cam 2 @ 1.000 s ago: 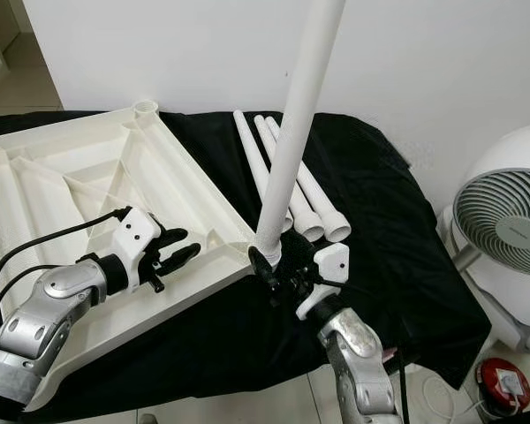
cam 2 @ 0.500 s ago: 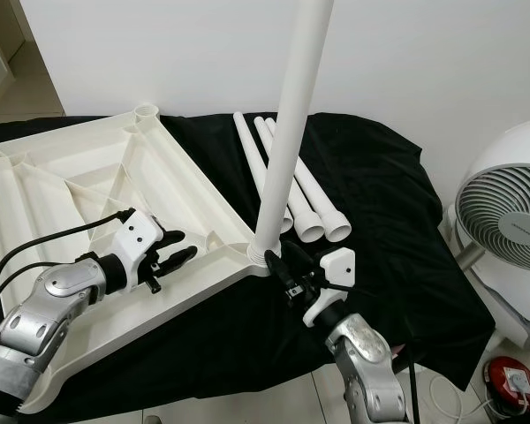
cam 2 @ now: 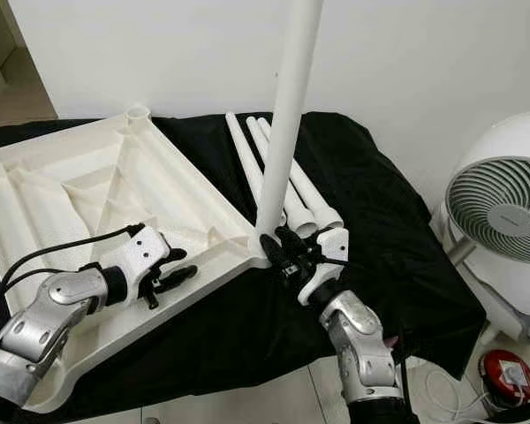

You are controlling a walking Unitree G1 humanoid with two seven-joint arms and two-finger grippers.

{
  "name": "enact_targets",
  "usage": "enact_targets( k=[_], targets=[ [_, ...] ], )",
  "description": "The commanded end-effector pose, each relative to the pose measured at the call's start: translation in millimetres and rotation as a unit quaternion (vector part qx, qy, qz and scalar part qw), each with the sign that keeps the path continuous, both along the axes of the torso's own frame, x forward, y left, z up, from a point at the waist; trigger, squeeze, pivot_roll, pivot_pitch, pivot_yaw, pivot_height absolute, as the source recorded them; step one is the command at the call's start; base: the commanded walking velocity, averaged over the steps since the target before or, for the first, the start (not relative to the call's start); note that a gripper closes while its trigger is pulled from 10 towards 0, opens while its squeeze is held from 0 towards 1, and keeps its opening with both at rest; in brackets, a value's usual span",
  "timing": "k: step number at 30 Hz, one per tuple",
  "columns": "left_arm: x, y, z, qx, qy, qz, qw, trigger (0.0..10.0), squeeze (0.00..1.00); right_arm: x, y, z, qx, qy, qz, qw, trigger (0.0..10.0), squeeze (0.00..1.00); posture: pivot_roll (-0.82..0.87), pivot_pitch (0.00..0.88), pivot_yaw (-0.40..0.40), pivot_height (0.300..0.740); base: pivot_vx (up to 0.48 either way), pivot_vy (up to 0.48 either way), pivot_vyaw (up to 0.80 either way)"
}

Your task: Building children table

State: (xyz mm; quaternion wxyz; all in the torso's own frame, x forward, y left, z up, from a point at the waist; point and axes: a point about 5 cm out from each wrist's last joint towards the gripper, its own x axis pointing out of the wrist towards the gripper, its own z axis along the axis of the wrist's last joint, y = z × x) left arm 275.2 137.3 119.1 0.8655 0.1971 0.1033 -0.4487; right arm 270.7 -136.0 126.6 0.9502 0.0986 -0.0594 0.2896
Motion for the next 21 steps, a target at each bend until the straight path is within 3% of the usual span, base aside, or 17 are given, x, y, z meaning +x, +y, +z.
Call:
enact_targets(
  k=[1, 8, 12, 13, 14, 15, 16, 17, 21],
  targets=[
    [-2.7, -0.1, -4, 0.016, 0.009, 0.001, 1.0, 10.0, 0.0, -3.4, 10.3, 9, 0.013, -0.014, 0.03, 0.999, 10.0, 0.0, 0.01, 0.0, -0.039, 0.74, 0.0, 0.0, 0.0],
    [4.5, 1.8, -11, 0.024, 0.026, 0.067, 0.997, 10.0, 0.0, -11.6, 16.7, 9, 0.024, -0.011, 0.047, 0.999, 10.0, 0.0, 0.01, 0.0, -0.039, 0.74, 0.0, 0.0, 0.0],
    [22.7, 6.8, -7, 0.034, -0.004, 0.157, 0.987, 10.0, 0.0, -15.1, 21.9, 14, 0.033, -0.015, 0.053, 0.998, 10.0, 0.0, 0.0, 0.0, -0.028, 0.74, 0.0, 0.0, 0.0],
    [22.7, 6.8, -7, 0.034, -0.004, 0.157, 0.987, 10.0, 0.0, -15.1, 21.9, 14, 0.033, -0.015, 0.053, 0.998, 10.0, 0.0, 0.0, 0.0, -0.028, 0.74, 0.0, 0.0, 0.0],
    [25.5, 9.1, -7, 0.038, -0.008, 0.183, 0.982, 6.3, 0.0, -15.6, 21.9, 15, 0.033, -0.018, 0.051, 0.998, 10.0, 0.0, 0.0, 0.0, -0.024, 0.74, 0.0, 0.0, 0.0],
    [27.5, 11.1, -7, 0.041, -0.009, 0.208, 0.977, 1.3, 0.0, -16.4, 21.6, 17, 0.034, -0.02, 0.049, 0.998, 10.0, 0.0, -0.01, 0.0, -0.026, 0.74, 0.0, 0.0, 0.0],
    [27.5, 11.1, -7, 0.041, -0.009, 0.208, 0.977, 1.3, 0.0, -16.4, 21.6, 17, 0.034, -0.02, 0.049, 0.998, 10.0, 0.0, -0.01, 0.0, -0.026, 0.74, 0.0, 0.0, 0.0],
    [28.5, 13.2, -7, 0.042, -0.008, 0.231, 0.972, 0.0, 0.0, -16.9, 20.9, 19, 0.034, -0.022, 0.045, 0.998, 10.0, 0.0, -0.01, 0.0, -0.026, 0.74, 0.0, 0.0, 0.0],
    [28.7, 16.9, -9, 0.052, -0.005, 0.264, 0.963, 0.0, 0.0, -18.2, 19.9, 20, 0.037, -0.022, 0.041, 0.998, 10.0, 0.0, -0.01, 0.0, -0.03, 0.74, 0.0, 0.0, 0.0]
  ],
)
